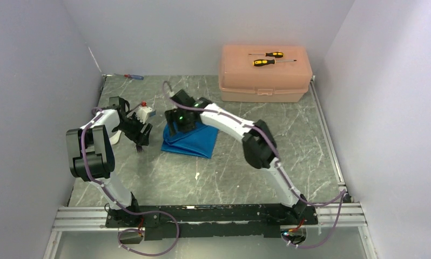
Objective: Fold the napkin into a case and place the utensils inside
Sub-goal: Fold the rectangle-folded napkin at the center of the board.
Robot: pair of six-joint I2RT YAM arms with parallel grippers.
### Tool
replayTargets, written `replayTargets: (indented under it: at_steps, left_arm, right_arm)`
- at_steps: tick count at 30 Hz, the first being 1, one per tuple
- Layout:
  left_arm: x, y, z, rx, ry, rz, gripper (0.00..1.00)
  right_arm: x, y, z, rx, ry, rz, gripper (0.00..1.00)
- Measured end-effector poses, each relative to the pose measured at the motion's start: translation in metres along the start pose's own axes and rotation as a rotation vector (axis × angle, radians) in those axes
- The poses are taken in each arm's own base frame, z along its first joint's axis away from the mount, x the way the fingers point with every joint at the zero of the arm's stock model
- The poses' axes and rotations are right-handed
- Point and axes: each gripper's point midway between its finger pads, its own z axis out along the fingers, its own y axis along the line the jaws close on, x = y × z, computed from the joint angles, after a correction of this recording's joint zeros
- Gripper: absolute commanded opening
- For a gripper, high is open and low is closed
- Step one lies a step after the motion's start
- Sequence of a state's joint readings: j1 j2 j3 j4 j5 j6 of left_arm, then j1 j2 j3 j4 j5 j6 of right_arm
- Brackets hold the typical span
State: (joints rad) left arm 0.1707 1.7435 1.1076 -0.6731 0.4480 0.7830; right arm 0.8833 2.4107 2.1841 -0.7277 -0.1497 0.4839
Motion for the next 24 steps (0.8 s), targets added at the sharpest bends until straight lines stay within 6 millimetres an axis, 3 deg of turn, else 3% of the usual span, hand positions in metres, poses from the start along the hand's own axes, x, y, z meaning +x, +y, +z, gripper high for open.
replayTargets:
  at_steps: [3,8,11,14,16,18,21,24]
  left_arm:
    - [-0.005,0.002,-0.004,-0.002,-0.004,0.000,0.73]
    - [-0.023,0.003,-0.015,0.009,-0.041,-0.004,0.73]
    - [-0.038,0.000,-0.021,0.027,-0.068,0.001,0.73]
    - [-0.053,-0.013,-0.020,0.060,-0.083,0.020,0.73]
    - [-0.062,-0.030,-0.016,0.101,-0.085,0.038,0.73]
    - [-0.071,-0.049,-0.011,0.149,-0.081,0.062,0.73]
    - [-0.079,-0.076,-0.005,0.208,-0.072,0.110,0.73]
    - [-0.084,-0.098,0.000,0.250,-0.064,0.157,0.73]
  right_arm:
    - [-0.022,-0.020,-0.050,0.011,-0.069,0.039,0.67]
    - [-0.082,-0.062,-0.141,0.057,-0.298,0.106,0.64]
    - [-0.088,-0.091,-0.162,0.121,-0.354,0.143,0.62]
    - [-0.059,-0.117,-0.146,0.192,-0.296,0.170,0.63]
    - [-0.026,-0.130,-0.125,0.237,-0.221,0.177,0.65]
    - [0.021,-0.141,-0.104,0.287,-0.121,0.180,0.65]
    - [0.081,-0.144,-0.088,0.339,-0.007,0.164,0.65]
    - [0.111,-0.135,-0.088,0.349,0.021,0.140,0.65]
